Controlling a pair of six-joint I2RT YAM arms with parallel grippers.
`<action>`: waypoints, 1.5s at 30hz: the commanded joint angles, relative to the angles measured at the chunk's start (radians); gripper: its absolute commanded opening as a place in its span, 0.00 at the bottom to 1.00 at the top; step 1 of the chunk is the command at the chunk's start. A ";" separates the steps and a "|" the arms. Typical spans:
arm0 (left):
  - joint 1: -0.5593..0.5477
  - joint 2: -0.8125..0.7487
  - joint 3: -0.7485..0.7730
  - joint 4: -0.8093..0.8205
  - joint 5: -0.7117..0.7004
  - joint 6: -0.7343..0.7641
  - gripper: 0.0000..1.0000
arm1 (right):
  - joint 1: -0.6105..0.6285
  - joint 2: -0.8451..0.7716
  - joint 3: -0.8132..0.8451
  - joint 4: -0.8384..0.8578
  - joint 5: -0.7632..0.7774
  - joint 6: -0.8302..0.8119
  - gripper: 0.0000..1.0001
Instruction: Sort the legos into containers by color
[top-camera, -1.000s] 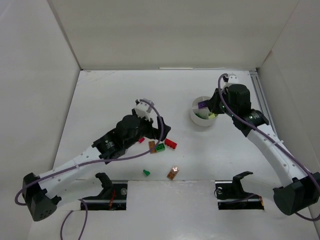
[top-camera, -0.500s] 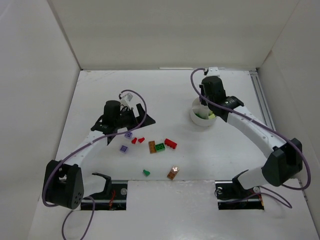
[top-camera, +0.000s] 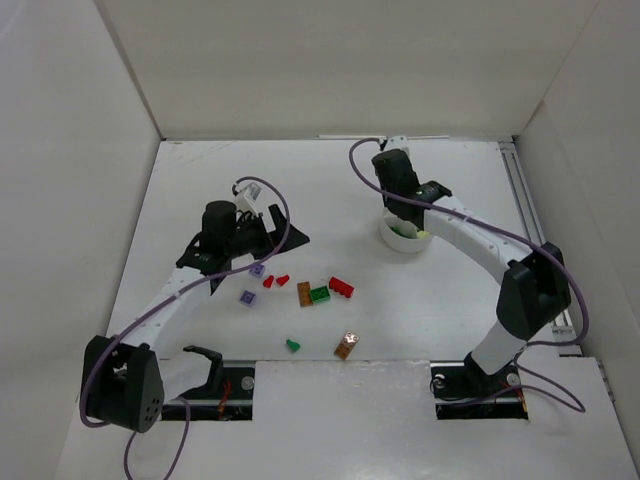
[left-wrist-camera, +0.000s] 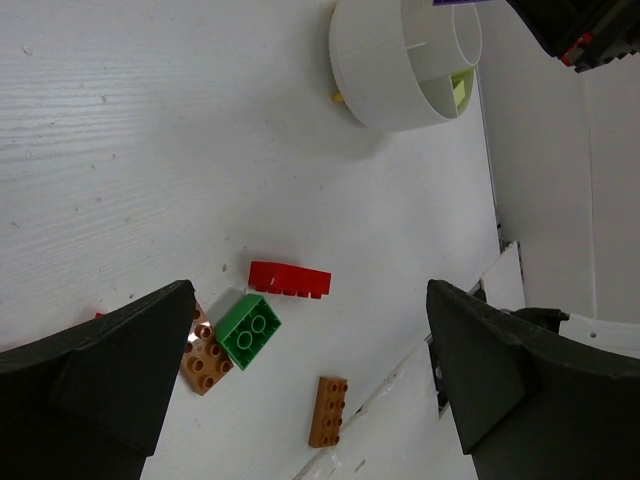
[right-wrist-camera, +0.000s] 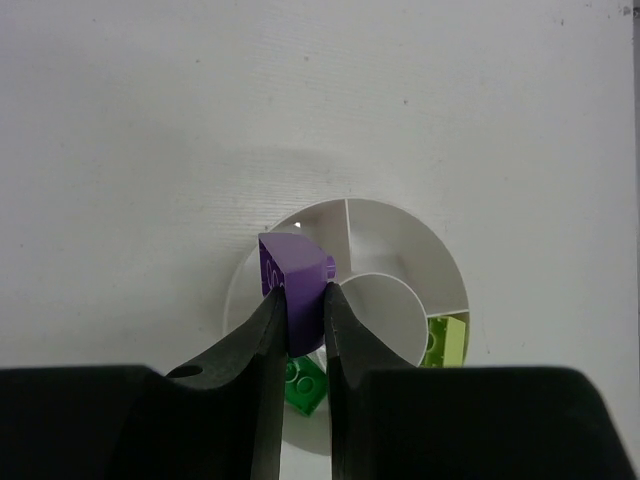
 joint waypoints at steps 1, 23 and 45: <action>0.002 -0.046 -0.010 -0.016 -0.028 -0.018 1.00 | 0.014 0.047 0.076 -0.041 0.065 0.012 0.00; 0.002 -0.087 0.021 -0.274 -0.284 -0.122 1.00 | 0.070 0.231 0.290 -0.374 0.165 0.228 0.45; 0.011 -0.308 -0.133 -0.723 -0.717 -0.590 1.00 | 0.126 -0.461 -0.381 0.143 -0.380 -0.023 0.80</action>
